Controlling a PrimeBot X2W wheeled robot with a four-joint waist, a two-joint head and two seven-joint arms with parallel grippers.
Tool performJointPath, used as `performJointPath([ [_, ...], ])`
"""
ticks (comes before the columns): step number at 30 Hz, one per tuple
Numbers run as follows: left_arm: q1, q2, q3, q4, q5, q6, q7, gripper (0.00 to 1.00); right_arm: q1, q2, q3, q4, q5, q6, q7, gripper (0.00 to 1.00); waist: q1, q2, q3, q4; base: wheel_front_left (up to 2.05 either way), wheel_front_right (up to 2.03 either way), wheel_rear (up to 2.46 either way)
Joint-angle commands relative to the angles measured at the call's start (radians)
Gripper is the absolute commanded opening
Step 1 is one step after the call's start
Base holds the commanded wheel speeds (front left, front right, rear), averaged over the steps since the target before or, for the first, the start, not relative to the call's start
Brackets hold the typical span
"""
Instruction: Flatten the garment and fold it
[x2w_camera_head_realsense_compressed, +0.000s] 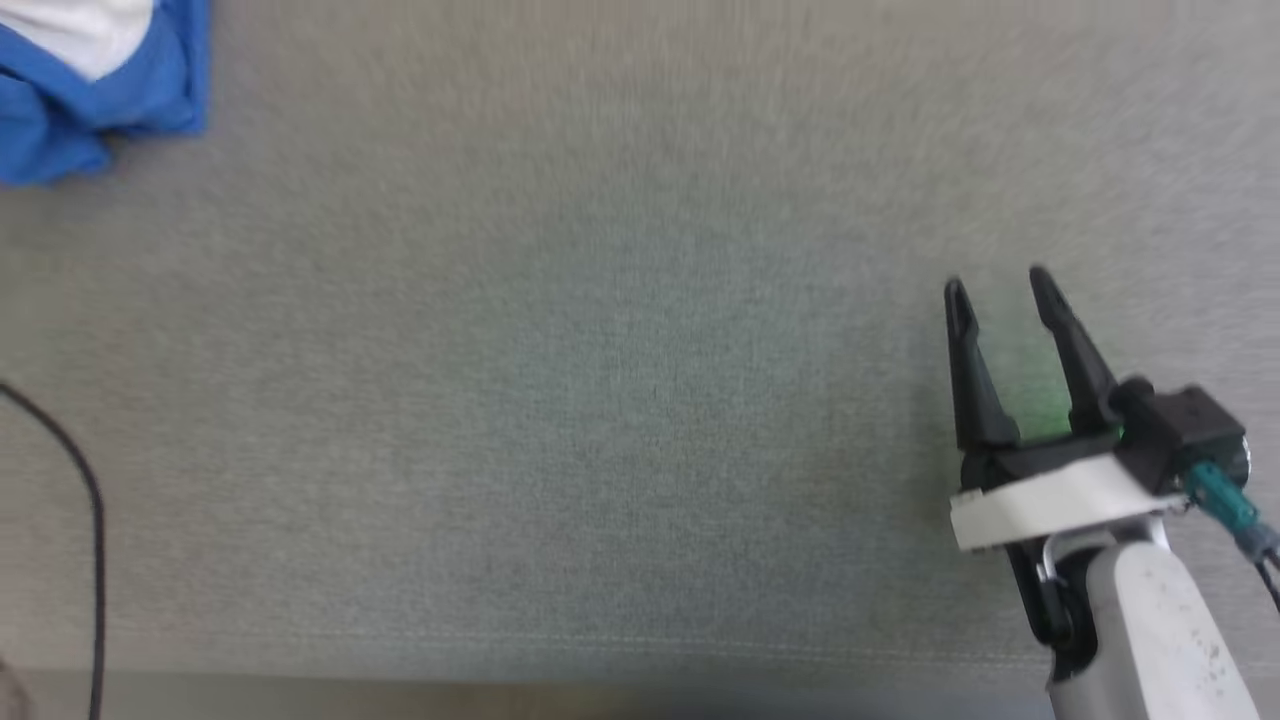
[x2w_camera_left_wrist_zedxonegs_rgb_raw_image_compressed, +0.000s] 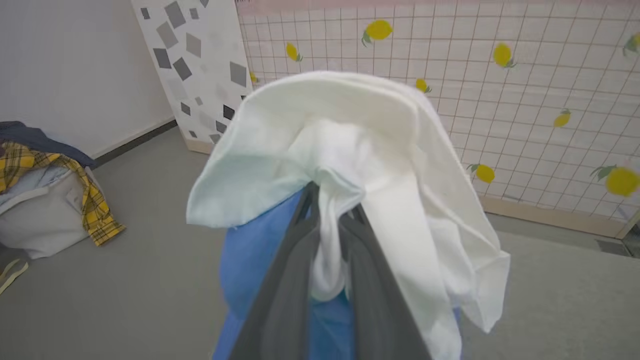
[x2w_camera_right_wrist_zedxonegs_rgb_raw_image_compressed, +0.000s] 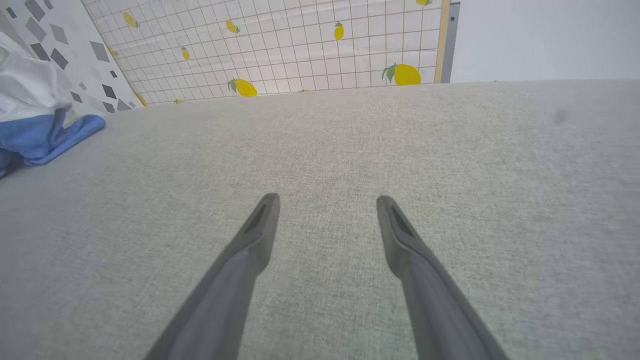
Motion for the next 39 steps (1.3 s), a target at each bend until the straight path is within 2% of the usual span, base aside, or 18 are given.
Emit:
performJointPath([
  [1,-0.033,-0.006,-0.018,0.004,0.006,-0.02,-0.026,0.0,0.016,-0.001,-0.003,0.003,0.01,-0.002,-0.004,1.0,0.0,0.0,-0.253,0.034,0.0,0.0,0.0],
  [10,-0.158,-0.126,-0.176,-0.014,0.016,-0.1,-0.066,0.0,0.093,-0.001,-0.014,0.003,0.026,-0.002,0.015,1.0,0.0,0.0,-0.401,-0.006,0.0,0.0,0.0],
  [20,-0.313,-0.299,-0.273,-0.002,-0.028,-0.119,-0.078,0.0,0.122,-0.001,0.003,-0.013,0.037,-0.002,0.036,1.0,0.0,0.0,-0.427,-0.105,0.0,0.0,0.0],
  [28,-0.365,-0.428,-0.316,0.028,-0.113,-0.129,-0.112,0.0,0.114,-0.001,0.02,-0.022,0.04,-0.002,0.043,1.0,0.0,0.0,-0.401,-0.188,0.0,0.0,0.0],
  [33,-0.328,-0.456,-0.394,0.072,-0.196,-0.119,-0.143,0.0,0.109,-0.001,0.032,-0.021,0.047,-0.002,0.045,1.0,0.0,0.0,-0.377,-0.228,0.0,0.0,0.0],
  [39,-0.176,-0.458,-0.601,0.214,-0.252,-0.079,-0.112,0.0,0.1,-0.001,0.04,-0.014,0.054,-0.002,0.043,1.0,0.0,0.0,-0.355,-0.27,0.0,0.0,0.0],
])
